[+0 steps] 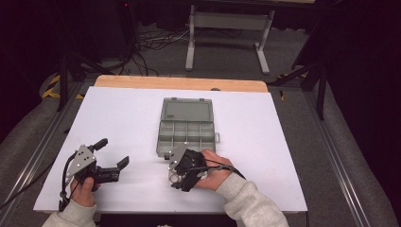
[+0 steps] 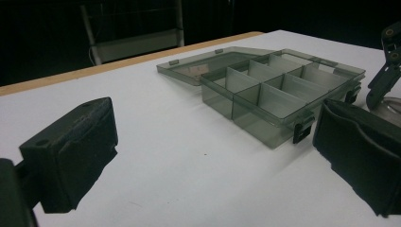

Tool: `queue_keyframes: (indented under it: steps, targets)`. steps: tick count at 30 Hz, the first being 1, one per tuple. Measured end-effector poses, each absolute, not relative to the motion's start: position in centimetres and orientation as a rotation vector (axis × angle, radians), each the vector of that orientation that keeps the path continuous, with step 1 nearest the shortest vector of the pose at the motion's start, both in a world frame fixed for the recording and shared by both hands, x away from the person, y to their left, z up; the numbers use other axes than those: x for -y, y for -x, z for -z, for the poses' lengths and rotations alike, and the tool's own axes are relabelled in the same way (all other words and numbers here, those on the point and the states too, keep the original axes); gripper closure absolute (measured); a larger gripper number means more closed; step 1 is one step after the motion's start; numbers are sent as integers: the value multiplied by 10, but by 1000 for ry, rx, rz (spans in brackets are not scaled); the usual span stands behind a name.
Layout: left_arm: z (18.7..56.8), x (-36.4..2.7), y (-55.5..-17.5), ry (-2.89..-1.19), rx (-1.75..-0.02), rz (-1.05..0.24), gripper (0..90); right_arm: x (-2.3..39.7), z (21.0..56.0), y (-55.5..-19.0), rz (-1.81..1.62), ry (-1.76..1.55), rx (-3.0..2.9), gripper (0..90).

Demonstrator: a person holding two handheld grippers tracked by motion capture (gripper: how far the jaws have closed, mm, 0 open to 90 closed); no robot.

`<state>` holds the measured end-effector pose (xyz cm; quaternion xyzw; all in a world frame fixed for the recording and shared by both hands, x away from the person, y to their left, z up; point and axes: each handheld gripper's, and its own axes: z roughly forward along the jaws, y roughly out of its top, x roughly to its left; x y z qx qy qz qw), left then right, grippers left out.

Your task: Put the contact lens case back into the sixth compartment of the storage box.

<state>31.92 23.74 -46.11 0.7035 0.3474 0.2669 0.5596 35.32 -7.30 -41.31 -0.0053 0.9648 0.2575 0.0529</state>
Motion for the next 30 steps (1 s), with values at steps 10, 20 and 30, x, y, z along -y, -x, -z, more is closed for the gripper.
queue_keyframes:
  steps: [10, 20, 30]
  targets:
    - [461, -238, -319, -1661, -814, -632, 16, 78, 402, -353, -858, 11, -2880, 264]
    - [461, -237, -319, -1660, -816, -631, 16, 83, 395, -355, -929, -1, -2824, 264]
    - [461, -238, -319, -1661, -815, -633, 16, 85, 392, -357, -955, -9, -2796, 264]
